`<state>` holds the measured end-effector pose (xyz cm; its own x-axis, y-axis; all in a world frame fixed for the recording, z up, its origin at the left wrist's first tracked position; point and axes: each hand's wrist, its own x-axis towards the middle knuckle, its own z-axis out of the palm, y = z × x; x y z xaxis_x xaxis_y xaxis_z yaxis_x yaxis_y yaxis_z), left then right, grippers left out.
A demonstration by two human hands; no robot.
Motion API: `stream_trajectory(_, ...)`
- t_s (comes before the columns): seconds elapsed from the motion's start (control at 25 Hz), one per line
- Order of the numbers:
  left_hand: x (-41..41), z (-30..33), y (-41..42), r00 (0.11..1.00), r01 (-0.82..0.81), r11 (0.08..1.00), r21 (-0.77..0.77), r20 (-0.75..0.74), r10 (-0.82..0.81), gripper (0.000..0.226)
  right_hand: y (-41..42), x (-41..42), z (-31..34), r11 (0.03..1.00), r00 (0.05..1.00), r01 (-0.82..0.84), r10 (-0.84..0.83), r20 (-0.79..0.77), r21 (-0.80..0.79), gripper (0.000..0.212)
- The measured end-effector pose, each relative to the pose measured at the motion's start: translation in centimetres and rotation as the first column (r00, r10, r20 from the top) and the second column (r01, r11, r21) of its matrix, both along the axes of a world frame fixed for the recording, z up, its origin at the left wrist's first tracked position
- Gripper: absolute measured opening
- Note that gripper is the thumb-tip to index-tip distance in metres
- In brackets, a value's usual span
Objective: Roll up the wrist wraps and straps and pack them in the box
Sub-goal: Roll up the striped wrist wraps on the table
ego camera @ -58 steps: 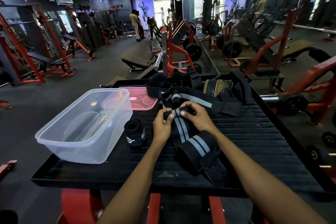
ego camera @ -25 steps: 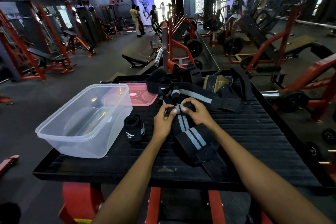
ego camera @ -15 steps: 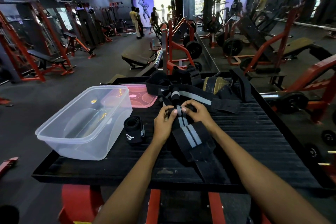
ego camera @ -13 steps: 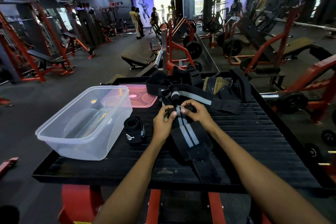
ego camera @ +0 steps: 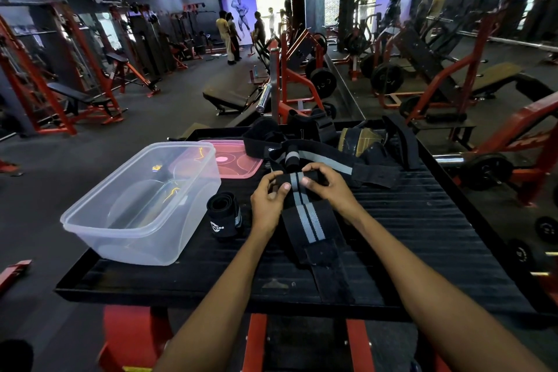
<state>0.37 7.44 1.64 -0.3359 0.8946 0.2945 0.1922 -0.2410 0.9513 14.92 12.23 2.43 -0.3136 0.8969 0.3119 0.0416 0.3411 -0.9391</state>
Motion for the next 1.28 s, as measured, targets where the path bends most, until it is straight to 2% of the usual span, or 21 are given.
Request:
stream_trajectory(0.12, 0.13, 0.17, -0.12, 1.0, 0.028, 1.0, -0.001, -0.009, -0.028, 0.031, 0.22, 0.18, -0.05, 1.0, 0.999, 0.024, -0.023, 0.039, -0.015, 0.018)
stream_trajectory(0.32, 0.22, 0.14, 0.06, 0.998, 0.015, 1.0, -0.022, 0.058, -0.014, 0.025, 0.07, 0.25, 0.31, 0.999, 0.999, -0.041, 0.04, 0.033, 0.028, 0.019)
stream_trajectory(0.56, 0.01, 0.42, -0.25, 0.999, 0.043, 0.999, -0.004, -0.033, -0.043, 0.032, 0.14, 0.13, 0.27, 0.997, 0.998, 0.028, -0.025, 0.052, -0.066, 0.024)
stream_trajectory(0.8, 0.27, 0.49, -0.11, 0.999, 0.031, 0.999, -0.042, -0.012, -0.031, 0.029, 0.01, 0.33, 0.3, 1.0, 1.0, -0.026, 0.026, 0.006, 0.004, 0.024)
stream_trajectory(1.0, 0.18, 0.5, -0.18, 0.997, 0.069, 0.997, -0.038, -0.029, -0.07, 0.031, 0.1, 0.02, 0.26, 0.994, 1.0, 0.011, -0.011, -0.006, -0.109, 0.024)
stream_trajectory(1.28, 0.08, 0.13, 0.22, 1.0, 0.001, 0.998, -0.058, -0.016, -0.002, 0.031, -0.17, -0.19, 0.3, 1.0, 0.999, -0.016, 0.016, -0.032, -0.01, 0.027)
